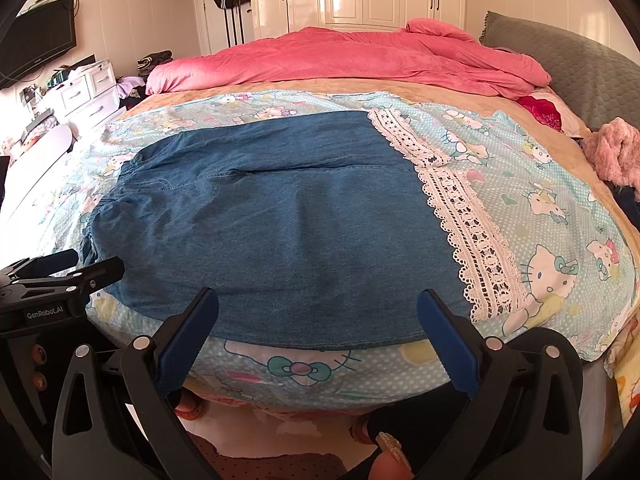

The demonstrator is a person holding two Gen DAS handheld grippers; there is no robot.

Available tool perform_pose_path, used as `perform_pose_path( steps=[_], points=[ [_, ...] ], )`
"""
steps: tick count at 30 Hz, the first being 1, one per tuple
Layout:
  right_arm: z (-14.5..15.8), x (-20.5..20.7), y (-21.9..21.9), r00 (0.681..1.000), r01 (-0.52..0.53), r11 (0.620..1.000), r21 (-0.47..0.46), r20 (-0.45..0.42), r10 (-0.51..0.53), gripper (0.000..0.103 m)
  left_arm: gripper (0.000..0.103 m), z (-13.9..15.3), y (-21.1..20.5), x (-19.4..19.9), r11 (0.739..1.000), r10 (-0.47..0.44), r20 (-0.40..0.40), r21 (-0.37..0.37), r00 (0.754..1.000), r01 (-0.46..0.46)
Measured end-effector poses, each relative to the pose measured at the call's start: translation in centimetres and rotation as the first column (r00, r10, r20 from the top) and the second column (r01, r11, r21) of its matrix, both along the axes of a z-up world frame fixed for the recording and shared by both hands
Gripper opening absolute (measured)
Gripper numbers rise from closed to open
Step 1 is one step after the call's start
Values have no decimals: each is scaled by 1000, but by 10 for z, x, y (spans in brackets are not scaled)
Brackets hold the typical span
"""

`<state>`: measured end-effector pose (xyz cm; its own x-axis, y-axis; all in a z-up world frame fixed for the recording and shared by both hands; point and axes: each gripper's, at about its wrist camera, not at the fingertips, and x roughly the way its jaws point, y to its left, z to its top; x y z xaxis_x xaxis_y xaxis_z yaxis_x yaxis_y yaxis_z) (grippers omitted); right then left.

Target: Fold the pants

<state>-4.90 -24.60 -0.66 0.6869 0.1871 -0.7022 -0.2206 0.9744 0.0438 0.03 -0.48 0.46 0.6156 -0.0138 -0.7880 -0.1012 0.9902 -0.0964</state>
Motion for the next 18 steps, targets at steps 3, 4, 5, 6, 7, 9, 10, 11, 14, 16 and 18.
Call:
perform_pose_path(
  steps=[3,4,5,6,7,9,10,11,14,16,18],
  points=[
    [0,0,0,1000,1,1000,-2,1,-1,99,95,2,-2,0,1000,-3,2,0,1000,3],
    [0,0,0,1000,1,1000,-2,0,-1,99,95,-1,-1,-1,1000,-3,3,0,1000,3],
    [0,0,0,1000,1,1000,-1,0,-1,99,95,-1,-1,-1,1000,-5,4,0,1000,5],
    [0,0,0,1000,1,1000,-2,1,-1,99,95,-1,-1,-1,1000,-6,4,1,1000,6],
    [1,0,0,1000,0,1000,-2,1,0,99,95,-1,-1,-1,1000,-6,4,1,1000,6],
    [1,0,0,1000,-1,1000,-4,1,1,99,95,-1,-2,-1,1000,-7,4,2,1000,7],
    [1,0,0,1000,-2,1000,-5,1,2,99,95,-1,-2,-1,1000,-7,3,3,1000,7],
    [1,0,0,1000,-2,1000,-5,1,2,99,95,-1,-2,0,1000,-7,3,2,1000,7],
    [1,0,1,1000,-2,1000,-5,2,2,99,95,-1,-2,0,1000,-8,4,3,1000,8],
    [1,0,1,1000,-1,1000,-8,2,1,99,95,-2,-1,0,1000,-9,5,3,1000,9],
    [1,0,1,1000,-1,1000,-7,3,1,99,95,-2,-2,0,1000,-9,4,4,1000,9]
  ],
)
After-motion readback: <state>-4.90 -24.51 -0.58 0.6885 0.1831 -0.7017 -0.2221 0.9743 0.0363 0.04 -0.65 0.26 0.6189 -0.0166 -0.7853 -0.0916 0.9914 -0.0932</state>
